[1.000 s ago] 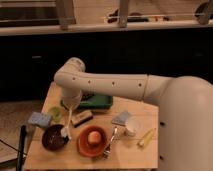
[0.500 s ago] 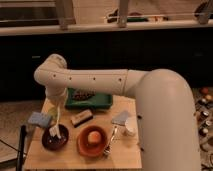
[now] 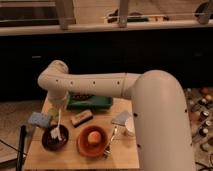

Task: Wipe purple bowl with brush

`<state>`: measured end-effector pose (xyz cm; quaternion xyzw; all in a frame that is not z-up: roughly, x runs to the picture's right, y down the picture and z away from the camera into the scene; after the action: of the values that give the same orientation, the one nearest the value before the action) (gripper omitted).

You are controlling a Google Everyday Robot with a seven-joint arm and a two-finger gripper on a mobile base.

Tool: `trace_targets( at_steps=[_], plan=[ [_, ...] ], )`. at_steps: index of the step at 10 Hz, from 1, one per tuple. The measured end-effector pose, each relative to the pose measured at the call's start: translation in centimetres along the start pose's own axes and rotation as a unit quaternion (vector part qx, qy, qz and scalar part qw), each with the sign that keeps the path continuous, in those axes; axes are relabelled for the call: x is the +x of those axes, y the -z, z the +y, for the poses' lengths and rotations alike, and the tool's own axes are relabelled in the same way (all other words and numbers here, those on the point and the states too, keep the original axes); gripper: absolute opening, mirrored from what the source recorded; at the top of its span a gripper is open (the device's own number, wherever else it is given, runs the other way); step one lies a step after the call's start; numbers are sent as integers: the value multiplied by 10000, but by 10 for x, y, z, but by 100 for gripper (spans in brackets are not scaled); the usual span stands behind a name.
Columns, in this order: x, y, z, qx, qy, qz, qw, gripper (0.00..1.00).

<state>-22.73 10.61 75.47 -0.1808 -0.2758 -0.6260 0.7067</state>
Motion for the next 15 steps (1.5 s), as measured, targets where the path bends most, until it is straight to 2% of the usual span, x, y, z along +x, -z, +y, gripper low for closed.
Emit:
trace_targets(
  at_steps=[4,7,10,12,15],
  plan=[
    [16,-4,16,-66,-190,40,9998,0],
    [27,-8,6,-64,-14,-14,10000,0],
    [23,-24,-26,91,474,-314,9983,0],
    [10,-27,-30,209,718,-508,9959,0],
    [-8,-29,-14,272,727,-705,9945,0]
  ],
)
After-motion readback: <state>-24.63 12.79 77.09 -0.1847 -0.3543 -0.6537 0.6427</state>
